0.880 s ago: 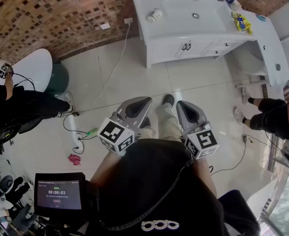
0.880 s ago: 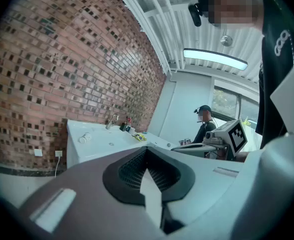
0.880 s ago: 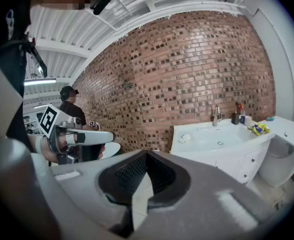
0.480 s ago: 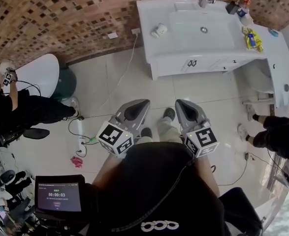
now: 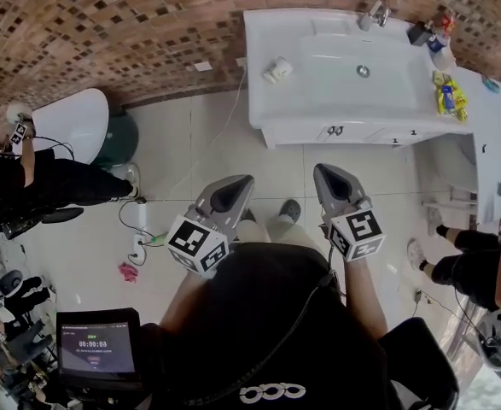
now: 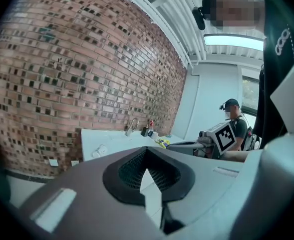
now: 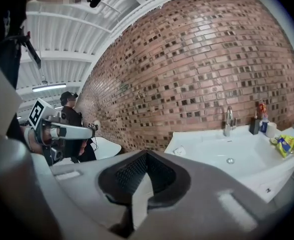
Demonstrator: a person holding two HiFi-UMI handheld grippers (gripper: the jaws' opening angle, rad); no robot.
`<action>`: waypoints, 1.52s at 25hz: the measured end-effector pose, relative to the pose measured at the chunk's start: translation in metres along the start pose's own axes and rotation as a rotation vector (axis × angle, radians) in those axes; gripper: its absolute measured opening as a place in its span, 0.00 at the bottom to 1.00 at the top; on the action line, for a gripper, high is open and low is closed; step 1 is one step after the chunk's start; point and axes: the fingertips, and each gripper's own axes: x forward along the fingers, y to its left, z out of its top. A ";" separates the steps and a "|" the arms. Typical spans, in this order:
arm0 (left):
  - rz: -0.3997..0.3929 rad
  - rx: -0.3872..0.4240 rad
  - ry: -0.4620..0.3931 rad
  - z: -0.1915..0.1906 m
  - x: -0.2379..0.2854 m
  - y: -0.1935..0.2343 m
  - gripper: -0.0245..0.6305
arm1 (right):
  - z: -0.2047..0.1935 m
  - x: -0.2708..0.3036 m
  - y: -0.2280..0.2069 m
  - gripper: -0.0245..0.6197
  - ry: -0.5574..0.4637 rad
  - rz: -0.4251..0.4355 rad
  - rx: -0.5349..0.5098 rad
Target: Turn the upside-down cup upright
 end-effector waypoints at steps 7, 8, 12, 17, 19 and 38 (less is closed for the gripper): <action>0.002 -0.020 -0.009 0.002 0.009 0.013 0.06 | 0.006 0.031 0.015 0.02 0.032 0.043 -0.082; -0.008 -0.023 -0.006 0.000 0.012 0.015 0.06 | 0.005 0.033 0.016 0.02 0.040 0.038 -0.089; -0.056 -0.014 -0.004 0.004 0.029 0.026 0.06 | 0.003 0.043 0.006 0.02 0.095 -0.009 -0.106; -0.110 -0.013 -0.012 0.020 0.052 0.052 0.06 | 0.012 0.066 -0.008 0.02 0.101 -0.061 -0.112; -0.130 -0.010 -0.019 0.032 0.060 0.067 0.06 | 0.019 0.081 -0.013 0.02 0.110 -0.084 -0.112; -0.211 -0.026 -0.007 0.072 0.079 0.192 0.06 | 0.025 0.202 -0.031 0.18 0.168 -0.223 -0.105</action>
